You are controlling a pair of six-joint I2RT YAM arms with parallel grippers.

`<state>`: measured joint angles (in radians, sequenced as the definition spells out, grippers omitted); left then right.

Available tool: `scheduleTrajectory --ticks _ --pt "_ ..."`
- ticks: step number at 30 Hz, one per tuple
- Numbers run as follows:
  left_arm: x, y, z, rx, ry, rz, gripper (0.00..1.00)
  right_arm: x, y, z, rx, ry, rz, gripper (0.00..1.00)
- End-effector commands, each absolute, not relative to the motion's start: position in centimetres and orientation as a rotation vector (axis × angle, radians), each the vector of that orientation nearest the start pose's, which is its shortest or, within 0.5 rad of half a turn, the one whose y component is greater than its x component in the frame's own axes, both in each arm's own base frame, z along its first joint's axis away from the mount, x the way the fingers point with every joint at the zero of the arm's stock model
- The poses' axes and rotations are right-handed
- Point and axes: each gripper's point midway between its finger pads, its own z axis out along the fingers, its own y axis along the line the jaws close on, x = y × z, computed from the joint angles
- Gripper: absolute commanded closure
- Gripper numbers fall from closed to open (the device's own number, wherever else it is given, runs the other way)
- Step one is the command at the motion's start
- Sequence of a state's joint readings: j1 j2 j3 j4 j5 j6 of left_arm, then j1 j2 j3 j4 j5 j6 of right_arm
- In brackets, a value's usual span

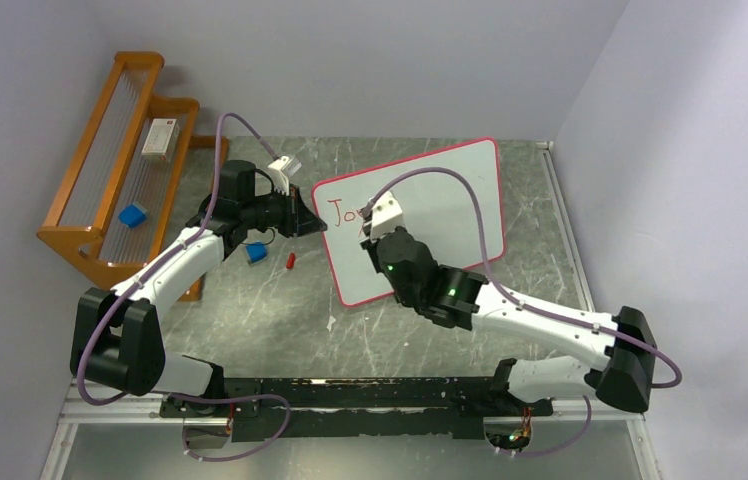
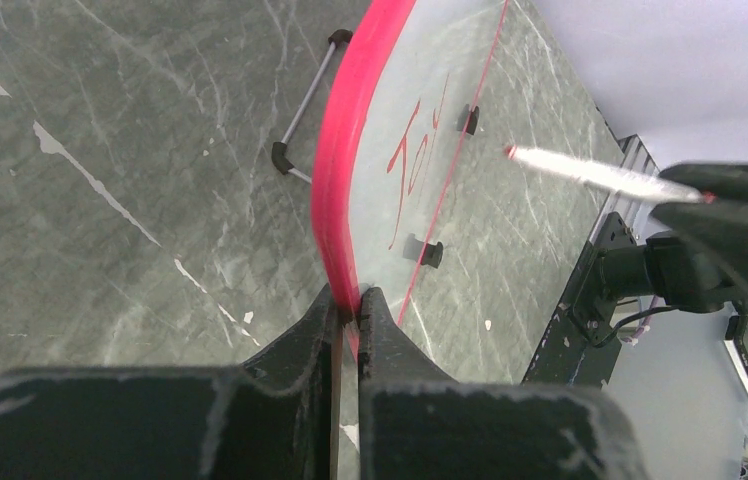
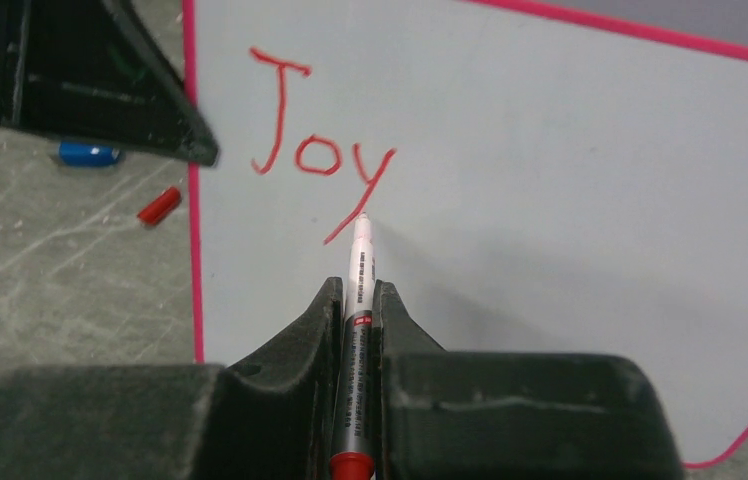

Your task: Write a sentence on the whiteboard

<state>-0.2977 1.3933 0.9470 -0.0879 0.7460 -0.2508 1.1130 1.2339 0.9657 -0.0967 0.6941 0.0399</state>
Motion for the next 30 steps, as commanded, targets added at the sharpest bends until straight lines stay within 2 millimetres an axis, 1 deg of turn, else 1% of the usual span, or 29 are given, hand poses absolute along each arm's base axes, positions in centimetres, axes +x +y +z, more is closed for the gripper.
scheduleTrajectory --ticks 1,4,8,9,14,21,30 --pt "31.9 -22.3 17.6 0.515 2.106 -1.026 0.95 27.5 25.6 25.4 -0.45 1.735 0.086 1.0" --pt "31.9 -22.3 17.6 0.516 2.108 -1.025 0.95 28.3 24.5 25.8 -0.404 1.717 0.114 1.0" --pt "31.9 -22.2 17.5 0.515 2.112 -1.026 0.95 29.0 24.0 26.5 -0.37 1.689 0.154 1.0" --pt "31.9 -22.2 17.5 0.516 2.112 -1.024 0.95 29.1 23.9 26.7 -0.385 1.679 0.141 1.0" --pt "31.9 -22.2 17.6 0.519 2.108 -1.022 0.95 29.4 23.5 26.7 -0.379 1.658 0.146 1.0" --pt "31.9 -22.2 17.7 0.521 2.106 -1.018 0.95 29.7 23.3 26.9 -0.387 1.636 0.149 1.0" --pt "31.9 -22.3 17.4 0.521 2.113 -1.027 0.95 30.4 23.6 26.7 -0.403 1.625 0.143 1.0"
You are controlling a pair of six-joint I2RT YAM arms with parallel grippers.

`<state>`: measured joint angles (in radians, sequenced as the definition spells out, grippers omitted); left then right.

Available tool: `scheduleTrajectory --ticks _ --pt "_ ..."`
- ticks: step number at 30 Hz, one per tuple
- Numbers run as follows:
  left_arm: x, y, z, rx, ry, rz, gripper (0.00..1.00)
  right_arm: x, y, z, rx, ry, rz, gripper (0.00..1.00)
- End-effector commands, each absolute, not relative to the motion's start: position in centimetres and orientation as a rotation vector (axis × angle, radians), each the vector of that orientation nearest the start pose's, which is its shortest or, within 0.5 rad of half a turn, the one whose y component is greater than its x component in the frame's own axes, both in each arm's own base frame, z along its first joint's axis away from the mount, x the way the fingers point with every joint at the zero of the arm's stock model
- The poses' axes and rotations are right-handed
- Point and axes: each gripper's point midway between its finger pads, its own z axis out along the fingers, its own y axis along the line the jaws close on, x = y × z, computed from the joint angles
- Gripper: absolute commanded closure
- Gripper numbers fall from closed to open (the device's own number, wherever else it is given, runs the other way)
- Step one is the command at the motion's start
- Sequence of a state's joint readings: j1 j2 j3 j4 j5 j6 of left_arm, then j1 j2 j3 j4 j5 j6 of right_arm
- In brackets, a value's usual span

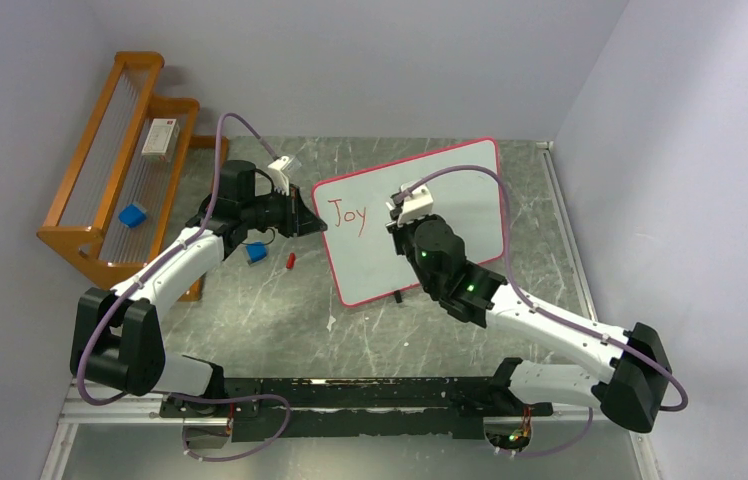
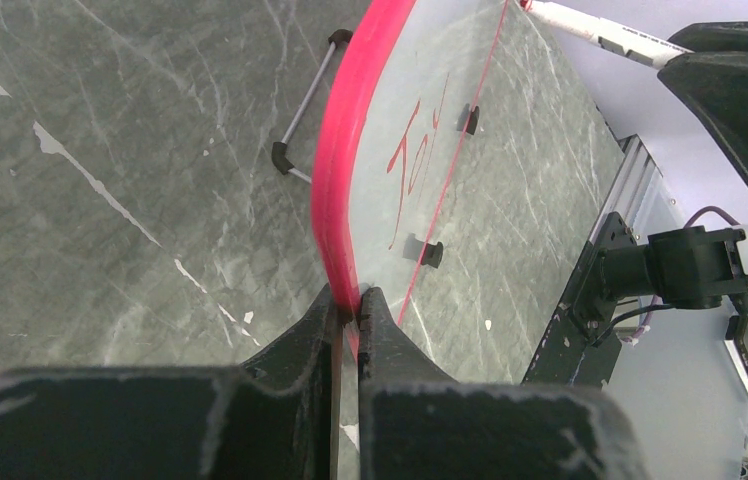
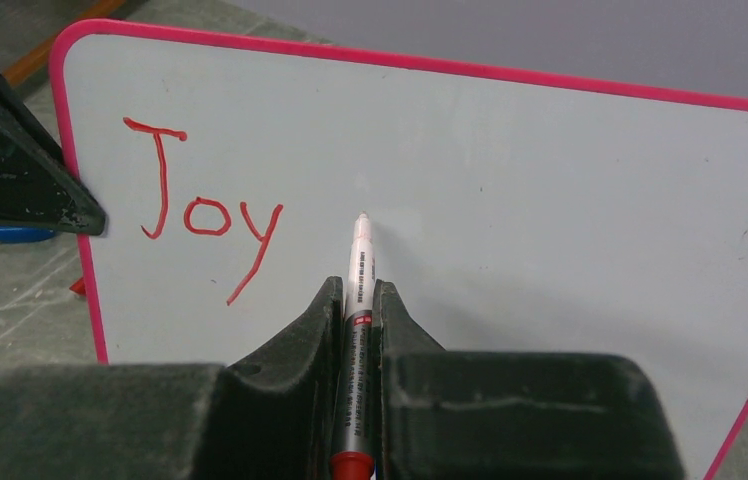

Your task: Write a sentence on the whiteboard

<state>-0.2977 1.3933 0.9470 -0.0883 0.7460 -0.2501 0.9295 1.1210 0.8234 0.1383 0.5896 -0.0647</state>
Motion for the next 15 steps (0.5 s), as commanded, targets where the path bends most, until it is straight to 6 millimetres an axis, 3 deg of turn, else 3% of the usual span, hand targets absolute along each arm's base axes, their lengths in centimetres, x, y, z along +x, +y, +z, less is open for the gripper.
scheduleTrajectory --ticks 1,15 --pt "31.9 -22.3 17.5 0.522 2.111 -1.028 0.95 30.5 23.7 26.7 -0.405 1.623 0.144 1.0" --pt "31.9 -22.4 17.4 0.523 2.115 -1.039 0.95 31.7 24.3 26.5 -0.415 1.62 0.123 1.0"
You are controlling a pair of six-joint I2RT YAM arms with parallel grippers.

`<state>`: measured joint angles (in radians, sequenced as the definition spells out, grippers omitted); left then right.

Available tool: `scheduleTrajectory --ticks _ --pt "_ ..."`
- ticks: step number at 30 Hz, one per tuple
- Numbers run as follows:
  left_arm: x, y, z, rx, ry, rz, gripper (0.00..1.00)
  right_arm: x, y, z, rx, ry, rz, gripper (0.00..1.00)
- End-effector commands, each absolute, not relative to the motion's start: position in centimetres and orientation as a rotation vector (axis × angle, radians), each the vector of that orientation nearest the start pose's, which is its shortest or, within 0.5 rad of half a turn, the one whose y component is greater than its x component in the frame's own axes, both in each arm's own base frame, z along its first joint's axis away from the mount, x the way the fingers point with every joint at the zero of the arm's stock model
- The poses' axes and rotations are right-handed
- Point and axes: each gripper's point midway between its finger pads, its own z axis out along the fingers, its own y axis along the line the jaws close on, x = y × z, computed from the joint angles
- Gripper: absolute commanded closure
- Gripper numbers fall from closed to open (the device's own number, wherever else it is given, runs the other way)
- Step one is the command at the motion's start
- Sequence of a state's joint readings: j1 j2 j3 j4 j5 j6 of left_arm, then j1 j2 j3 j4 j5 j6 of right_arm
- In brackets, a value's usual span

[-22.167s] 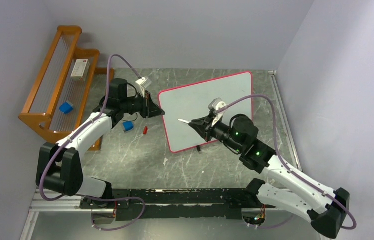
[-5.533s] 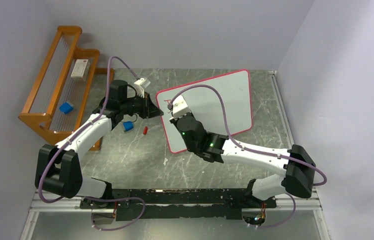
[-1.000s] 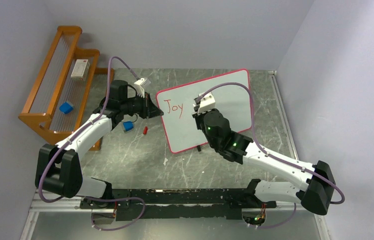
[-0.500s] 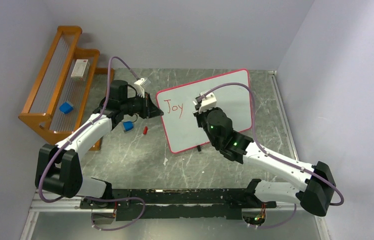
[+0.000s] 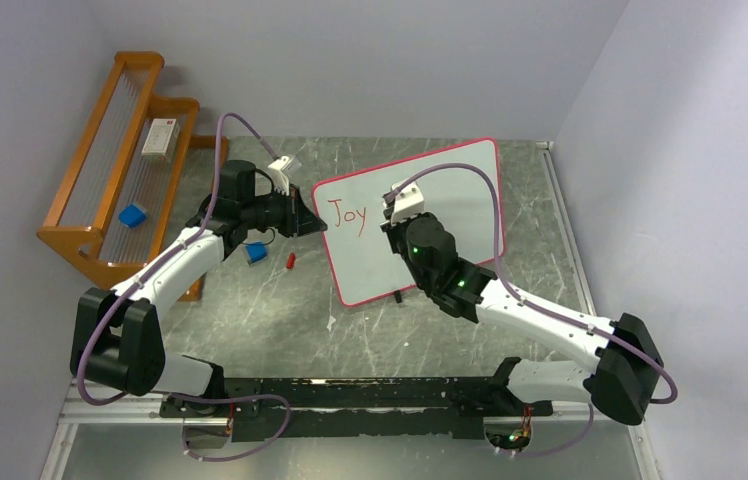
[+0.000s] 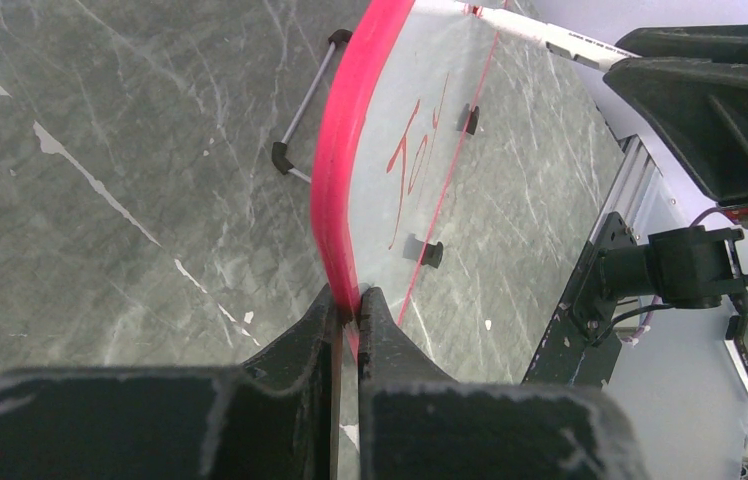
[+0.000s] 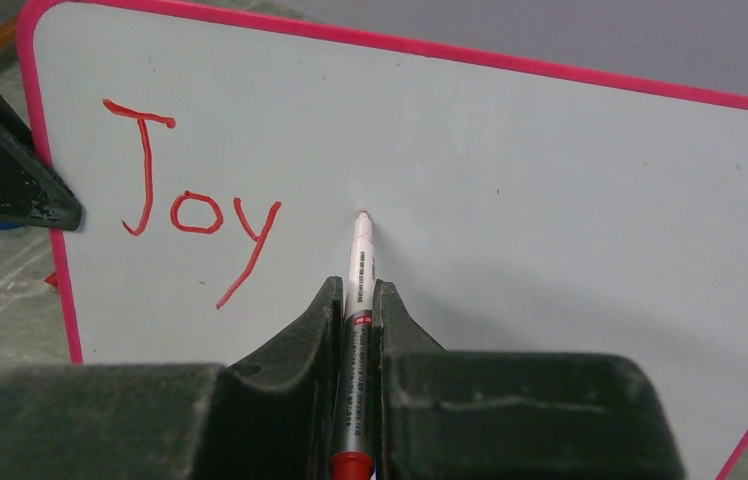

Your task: Write a sentence on the whiteboard

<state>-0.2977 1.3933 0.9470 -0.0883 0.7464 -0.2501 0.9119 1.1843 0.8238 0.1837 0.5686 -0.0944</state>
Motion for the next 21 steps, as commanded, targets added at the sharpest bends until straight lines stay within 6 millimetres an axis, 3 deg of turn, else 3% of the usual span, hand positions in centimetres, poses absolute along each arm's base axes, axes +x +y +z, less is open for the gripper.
scheduleTrajectory --ticks 1,21 --pt "31.86 -22.41 17.36 0.525 2.114 -1.039 0.95 31.75 24.35 26.42 -0.417 1.621 0.123 1.0" --pt "31.91 -22.34 17.28 0.523 2.117 -1.033 0.95 31.72 23.8 25.81 -0.418 1.653 0.102 1.0"
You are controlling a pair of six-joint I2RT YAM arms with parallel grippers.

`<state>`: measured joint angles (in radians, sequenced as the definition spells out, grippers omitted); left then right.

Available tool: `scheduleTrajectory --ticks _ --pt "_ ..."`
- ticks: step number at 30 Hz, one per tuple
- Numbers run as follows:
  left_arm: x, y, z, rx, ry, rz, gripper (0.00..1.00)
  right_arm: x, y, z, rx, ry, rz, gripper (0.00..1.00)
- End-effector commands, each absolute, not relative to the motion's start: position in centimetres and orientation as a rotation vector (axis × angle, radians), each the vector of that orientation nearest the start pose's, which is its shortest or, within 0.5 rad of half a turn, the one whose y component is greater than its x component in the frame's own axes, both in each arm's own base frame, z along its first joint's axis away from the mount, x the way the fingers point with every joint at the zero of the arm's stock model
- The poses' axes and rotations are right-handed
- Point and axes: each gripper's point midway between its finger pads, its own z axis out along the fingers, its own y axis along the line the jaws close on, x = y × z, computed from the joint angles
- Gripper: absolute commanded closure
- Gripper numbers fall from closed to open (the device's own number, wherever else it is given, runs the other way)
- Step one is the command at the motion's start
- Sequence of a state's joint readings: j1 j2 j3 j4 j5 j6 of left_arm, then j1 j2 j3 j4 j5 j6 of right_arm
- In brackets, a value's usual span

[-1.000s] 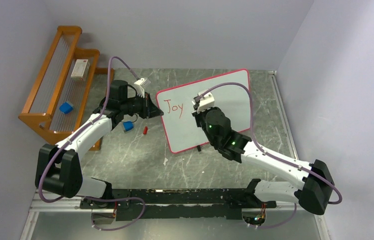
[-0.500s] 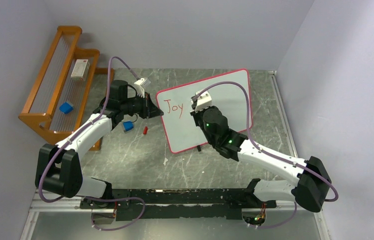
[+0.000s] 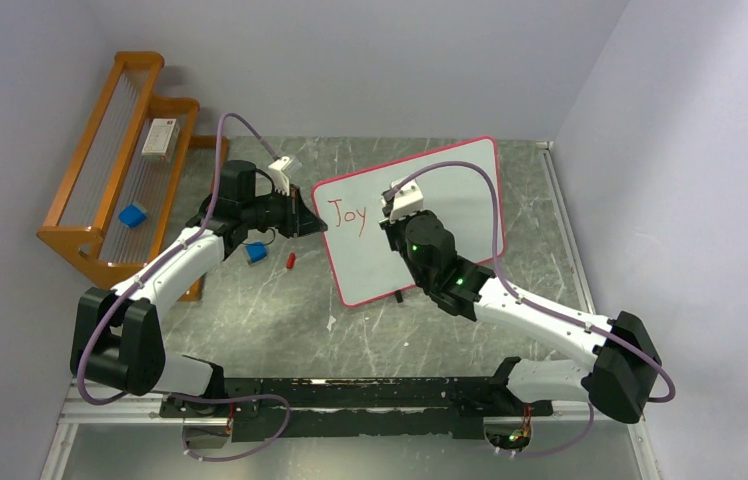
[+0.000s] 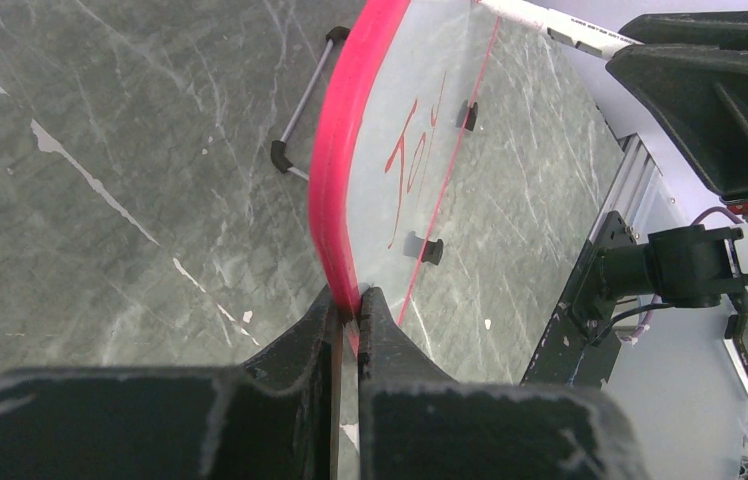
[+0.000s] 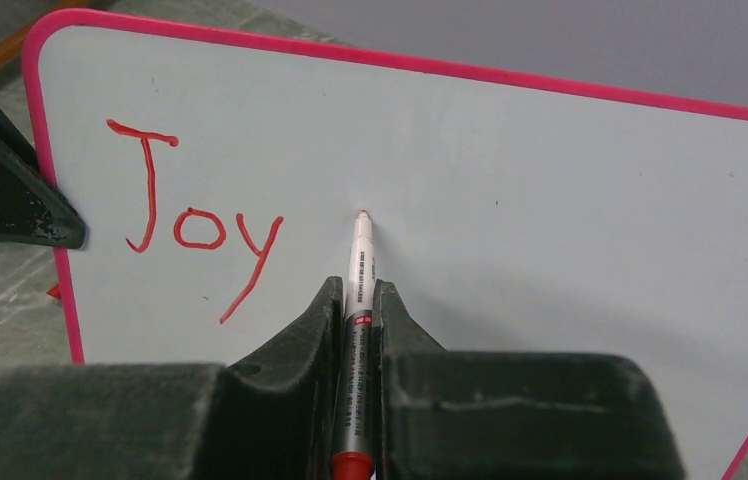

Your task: Write a sentence on the whiteboard

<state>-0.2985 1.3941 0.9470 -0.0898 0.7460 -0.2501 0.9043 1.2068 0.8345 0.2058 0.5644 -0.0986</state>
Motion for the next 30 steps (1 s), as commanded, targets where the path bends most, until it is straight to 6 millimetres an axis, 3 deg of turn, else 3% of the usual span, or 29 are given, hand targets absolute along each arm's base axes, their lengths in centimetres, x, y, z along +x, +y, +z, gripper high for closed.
scheduleTrajectory --ticks 1,11,30 --pt "31.9 -22.3 17.3 0.52 2.119 -1.032 0.95 31.7 23.8 25.8 -0.421 1.656 0.103 1.0" --pt "32.1 -22.2 17.1 0.512 2.125 -1.017 0.95 30.7 23.1 26.9 -0.411 1.648 0.138 1.0" --pt "32.1 -22.2 17.1 0.516 2.126 -1.02 0.95 31.1 23.7 25.1 -0.423 1.681 0.128 1.0"
